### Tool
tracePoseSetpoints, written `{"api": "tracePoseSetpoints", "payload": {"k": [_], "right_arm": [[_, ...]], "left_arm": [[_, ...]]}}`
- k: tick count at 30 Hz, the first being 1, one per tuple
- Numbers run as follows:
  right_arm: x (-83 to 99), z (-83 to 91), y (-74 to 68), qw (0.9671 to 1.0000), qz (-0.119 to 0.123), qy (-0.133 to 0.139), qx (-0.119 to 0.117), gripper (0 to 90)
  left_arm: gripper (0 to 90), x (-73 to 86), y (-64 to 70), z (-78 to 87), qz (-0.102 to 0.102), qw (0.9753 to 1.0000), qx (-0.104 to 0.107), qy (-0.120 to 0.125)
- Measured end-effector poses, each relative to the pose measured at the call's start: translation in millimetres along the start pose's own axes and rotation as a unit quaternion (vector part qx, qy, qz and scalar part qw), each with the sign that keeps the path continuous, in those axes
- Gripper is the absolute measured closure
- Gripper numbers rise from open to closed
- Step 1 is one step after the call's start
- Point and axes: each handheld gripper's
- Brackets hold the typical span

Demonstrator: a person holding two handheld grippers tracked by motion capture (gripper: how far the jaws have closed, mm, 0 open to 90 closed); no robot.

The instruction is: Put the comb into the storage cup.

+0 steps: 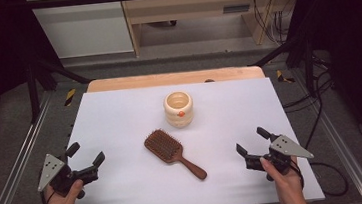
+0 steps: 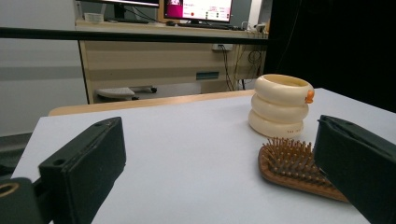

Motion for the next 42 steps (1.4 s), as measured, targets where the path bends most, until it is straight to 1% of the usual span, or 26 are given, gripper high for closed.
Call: {"api": "tracePoseSetpoints", "payload": {"k": [2, 3, 7, 9, 11, 13, 14, 16, 19, 20, 22, 23, 24, 28, 29, 30, 31, 34, 35, 36, 37, 38, 39, 40, 42], "right_arm": [[0.1, 0.3, -0.5, 1.0000, 0.001, -0.002, 0.001, 6.4], [0.0, 1.0, -0.5, 1.0000, 0.000, 0.000, 0.001, 6.5], [0.8, 0.7, 0.6, 1.0000, -0.002, -0.003, 0.001, 6.6], [1.6, -0.5, 1.1, 1.0000, 0.000, -0.006, 0.001, 6.8], [1.6, -1.3, 0.9, 1.0000, -0.001, -0.008, 0.001, 6.8], [1.8, -1.6, 0.0, 0.9999, 0.001, -0.011, 0.001, 6.9], [1.8, -1.8, -0.5, 0.9999, 0.002, -0.012, 0.001, 6.9], [1.9, -2.0, -0.8, 0.9999, 0.003, -0.013, 0.001, 6.9], [1.8, -2.1, -0.8, 0.9999, 0.003, -0.014, 0.002, 6.9], [1.8, -2.1, -0.8, 0.9999, 0.003, -0.014, 0.002, 6.9], [1.0, -1.9, -1.2, 0.9999, 0.000, -0.011, 0.001, 6.8], [0.8, -2.0, -1.5, 0.9999, 0.001, -0.011, 0.000, 6.8], [0.7, -2.3, -1.9, 0.9999, 0.003, -0.012, 0.000, 6.7], [0.3, -3.3, -3.8, 0.9999, 0.007, -0.014, -0.003, 6.6], [0.3, -3.3, -3.8, 0.9999, 0.007, -0.014, -0.003, 6.6], [0.1, -3.3, -4.1, 0.9999, 0.006, -0.013, -0.003, 6.6], [0.1, -3.3, -4.1, 0.9999, 0.006, -0.013, -0.003, 6.6], [0.0, -3.2, -4.5, 0.9999, 0.006, -0.012, -0.004, 6.5], [0.0, -3.2, -4.5, 0.9999, 0.006, -0.012, -0.004, 6.5], [-0.1, -3.2, -4.6, 0.9999, 0.006, -0.011, -0.003, 6.5], [-0.1, -3.2, -4.9, 0.9999, 0.005, -0.012, -0.004, 6.6], [-0.1, -3.2, -4.9, 0.9999, 0.005, -0.012, -0.004, 6.6], [0.4, -3.6, -5.0, 0.9999, 0.004, -0.015, -0.004, 6.6], [0.4, -3.6, -5.0, 0.9999, 0.004, -0.015, -0.004, 6.6], [0.7, -3.8, -4.9, 0.9999, 0.005, -0.015, -0.004, 6.6]], "left_arm": [[2.6, 0.0, 1.2, -0.4, 0.000, 1.0000, 0.000, -0.003], [2.6, 0.1, 1.5, -0.5, -0.002, 1.0000, -0.004, -0.005], [3.0, 0.8, 3.7, -3.2, -0.001, 0.9999, 0.000, -0.012], [3.4, 1.3, 4.7, -4.4, -0.001, 0.9998, -0.001, -0.019], [4.1, 1.6, 6.8, -5.5, -0.006, 0.9996, -0.006, -0.027], [6.3, 1.8, 11.6, -9.5, -0.011, 0.9992, 0.005, -0.039], [6.7, 1.8, 11.6, -9.5, -0.011, 0.9992, 0.005, -0.039], [6.9, 0.6, 15.1, -12.8, -0.021, 0.9986, 0.009, -0.048], [8.8, -0.7, 19.2, -19.2, -0.029, 0.9976, 0.016, -0.060], [8.8, -1.1, 20.4, -21.6, -0.031, 0.9975, 0.016, -0.062], [10.2, -2.3, 21.6, -26.2, -0.032, 0.9970, 0.024, -0.067], [11.1, -3.9, 22.8, -31.6, -0.033, 0.9965, 0.027, -0.073], [12.4, -3.9, 22.8, -31.6, -0.033, 0.9965, 0.027, -0.073], [20.6, -6.2, 22.8, -40.7, -0.029, 0.9960, 0.030, -0.078], [20.6, -6.5, 22.8, -42.8, -0.031, 0.9957, 0.029, -0.082], [26.0, -6.7, 23.3, -44.8, -0.032, 0.9956, 0.028, -0.084], [26.0, -6.7, 23.6, -46.7, -0.032, 0.9954, 0.028, -0.086], [37.0, -6.7, 25.5, -51.6, -0.030, 0.9948, 0.033, -0.092], [37.0, -6.7, 26.6, -53.2, -0.031, 0.9946, 0.032, -0.093], [42.2, -6.6, 27.6, -54.8, -0.034, 0.9942, 0.034, -0.096], [44.8, -6.5, 29.1, -56.6, -0.036, 0.9938, 0.036, -0.099], [44.8, -6.3, 30.3, -58.3, -0.040, 0.9934, 0.036, -0.101], [51.8, -6.0, 31.3, -60.1, -0.036, 0.9933, 0.039, -0.102], [51.8, -5.9, 32.2, -62.0, -0.029, 0.9932, 0.043, -0.105], [57.3, -6.0, 34.3, -65.7, -0.027, 0.9925, 0.042, -0.111]]}}
Point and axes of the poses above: each handheld gripper's, and its own axes: z roughly backward along the jaws, x roughly out of its underside, y roughly to its right, and after that the axes turned 8 degrees about z, right-handed
